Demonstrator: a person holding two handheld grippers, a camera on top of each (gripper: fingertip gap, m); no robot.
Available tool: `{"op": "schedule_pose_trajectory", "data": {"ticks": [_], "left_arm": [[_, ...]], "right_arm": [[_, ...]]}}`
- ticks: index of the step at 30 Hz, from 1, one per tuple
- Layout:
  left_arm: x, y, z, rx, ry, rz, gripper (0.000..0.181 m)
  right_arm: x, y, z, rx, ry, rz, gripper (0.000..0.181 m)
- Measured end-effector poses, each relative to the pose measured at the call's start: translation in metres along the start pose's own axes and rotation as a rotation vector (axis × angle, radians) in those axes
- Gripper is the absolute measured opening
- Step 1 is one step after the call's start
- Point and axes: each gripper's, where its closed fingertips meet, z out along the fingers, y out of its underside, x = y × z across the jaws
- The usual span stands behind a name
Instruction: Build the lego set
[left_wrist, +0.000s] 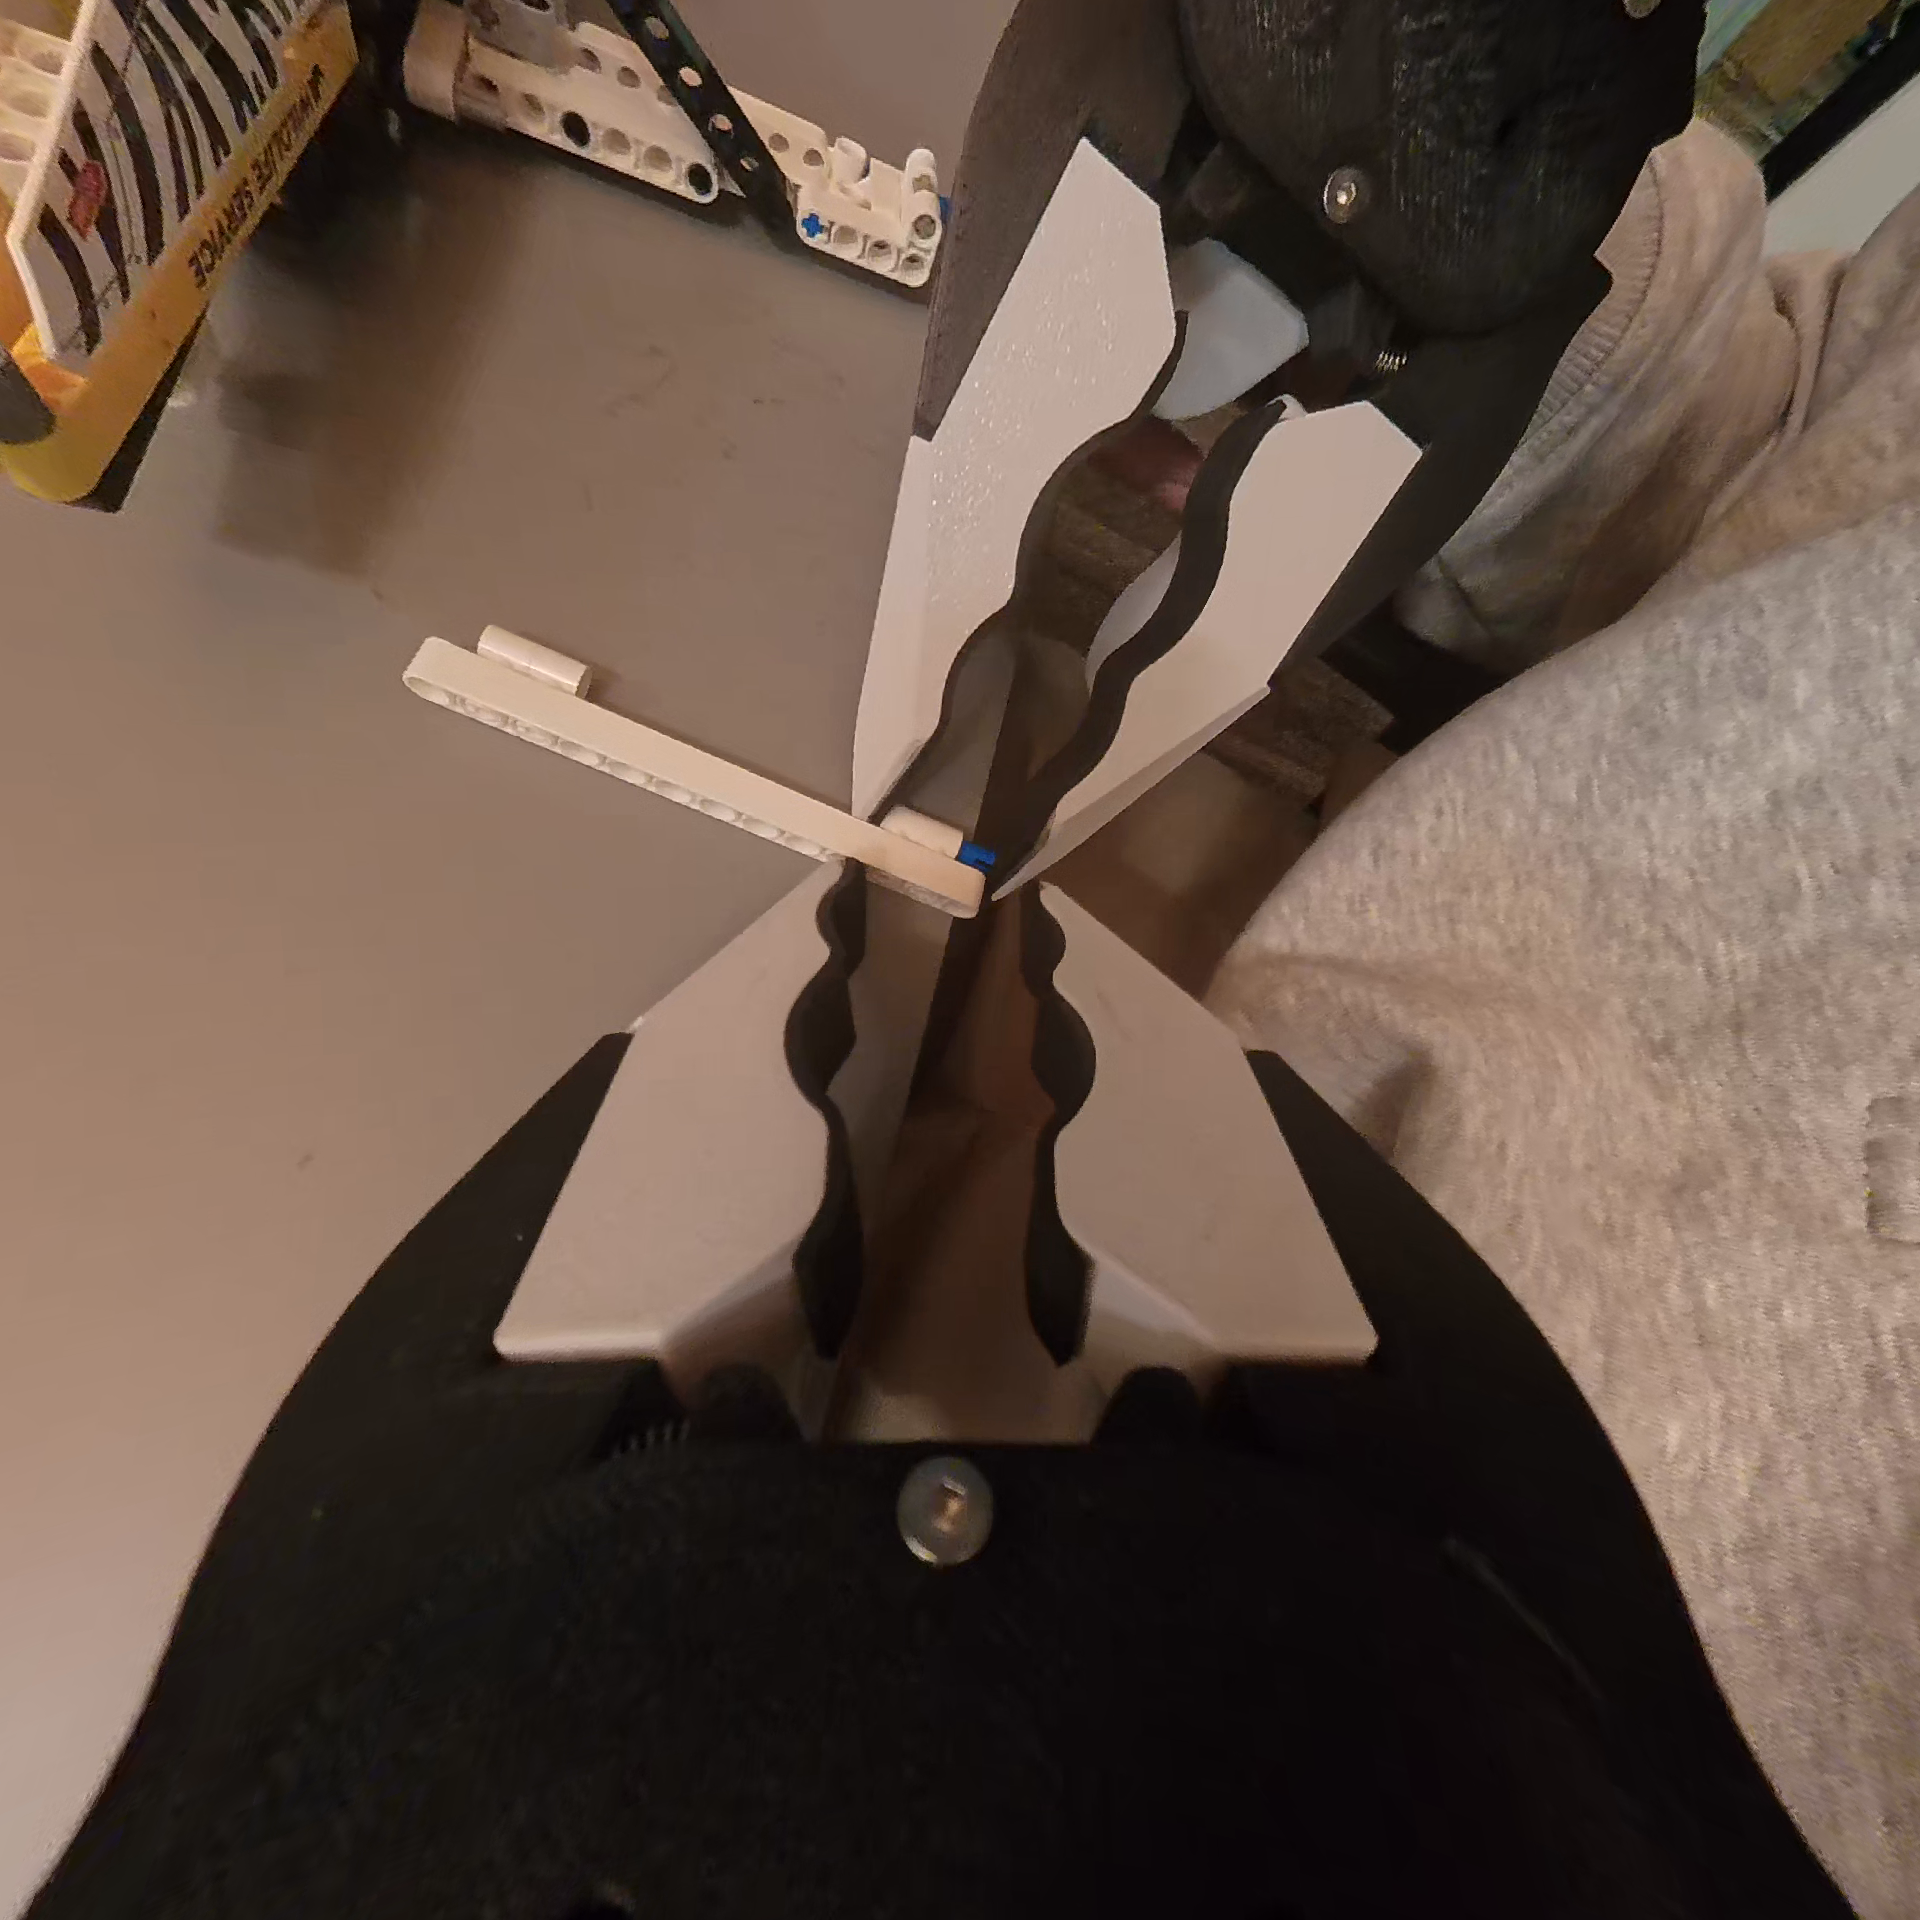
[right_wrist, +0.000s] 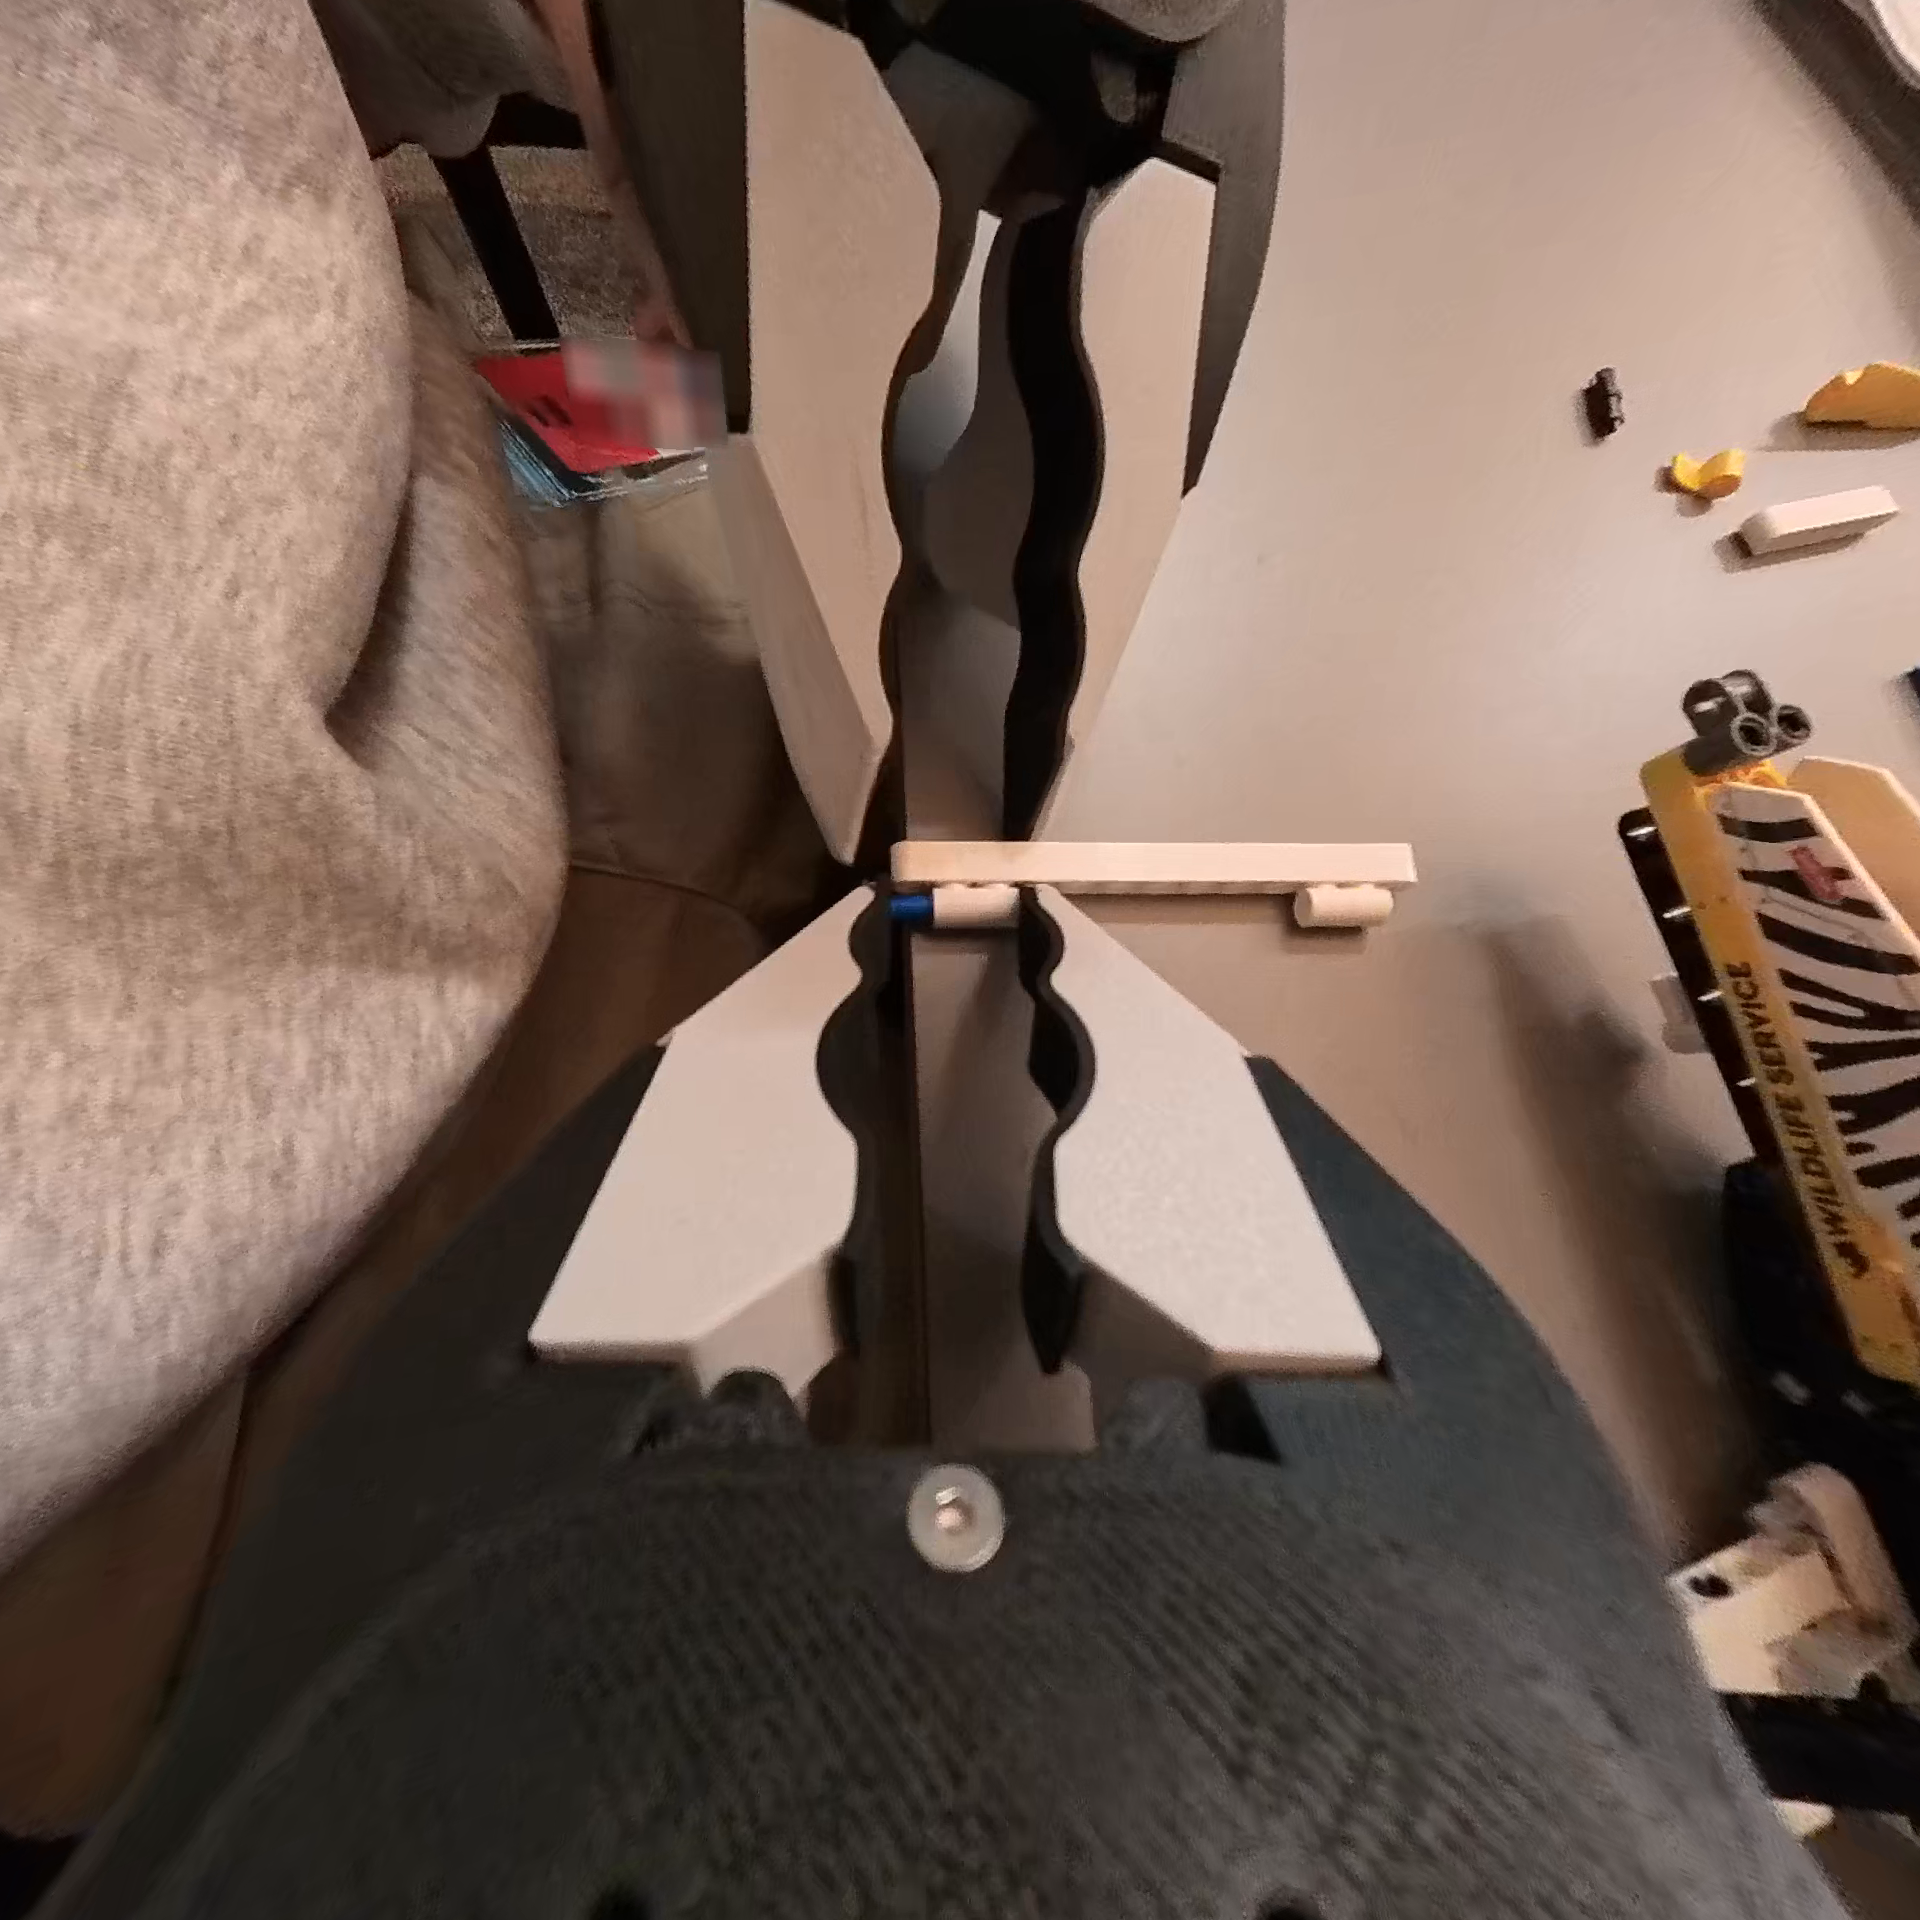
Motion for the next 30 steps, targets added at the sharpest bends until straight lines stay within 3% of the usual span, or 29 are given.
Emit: {"op": "schedule_pose_trajectory", "data": {"ticks": [5,11,18,22,26,30], "left_arm": [[0.000,-0.001,-0.001,0.012,0.013,-0.009,0.027],[-0.001,-0.004,-0.003,0.052,0.030,-0.022,0.028],[-0.021,-0.006,-0.017,0.093,-0.051,0.026,0.033],[-0.046,-0.028,-0.052,0.281,-0.166,-0.004,0.038],[-0.062,-0.038,-0.070,0.402,-0.200,-0.092,0.040],[-0.064,-0.037,-0.069,0.400,-0.176,-0.128,0.041]], "right_arm": [[0.005,0.000,-0.006,0.031,0.045,0.041,0.043],[0.025,-0.013,-0.033,0.226,0.161,0.175,0.045],[0.062,-0.010,-0.058,0.362,0.444,0.315,0.034],[0.068,-0.009,-0.065,0.376,0.582,0.268,0.024],[0.070,0.001,-0.053,0.317,0.603,0.279,0.022],[0.071,-0.004,-0.063,0.398,0.611,0.298,0.013]]}}
